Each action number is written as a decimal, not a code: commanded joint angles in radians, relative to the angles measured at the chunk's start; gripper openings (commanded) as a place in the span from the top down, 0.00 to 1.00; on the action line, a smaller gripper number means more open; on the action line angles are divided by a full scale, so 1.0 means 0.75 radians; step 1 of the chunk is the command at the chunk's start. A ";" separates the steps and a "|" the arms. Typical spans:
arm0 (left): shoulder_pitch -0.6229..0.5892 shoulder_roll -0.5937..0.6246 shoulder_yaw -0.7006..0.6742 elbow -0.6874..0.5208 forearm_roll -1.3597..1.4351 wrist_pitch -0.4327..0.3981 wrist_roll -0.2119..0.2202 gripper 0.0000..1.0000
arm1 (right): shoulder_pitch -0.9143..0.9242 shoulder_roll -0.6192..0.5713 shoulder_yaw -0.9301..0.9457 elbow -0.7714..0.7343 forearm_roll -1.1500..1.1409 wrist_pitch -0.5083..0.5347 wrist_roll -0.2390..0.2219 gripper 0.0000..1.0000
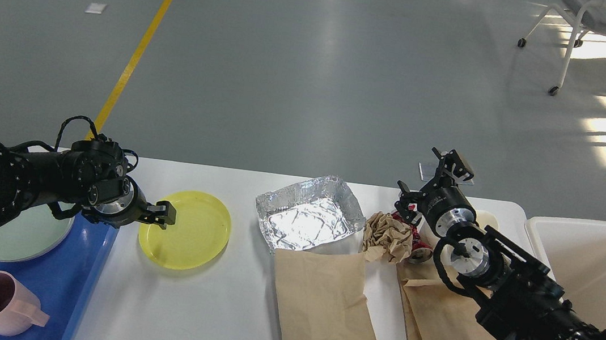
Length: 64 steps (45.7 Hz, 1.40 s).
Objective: Tidy desktop
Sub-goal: 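Reach the left gripper to the yellow plate rim and grip it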
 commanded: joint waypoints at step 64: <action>0.109 0.000 -0.128 -0.002 -0.047 0.010 0.009 0.31 | 0.000 0.000 -0.002 0.000 0.000 0.000 0.000 0.00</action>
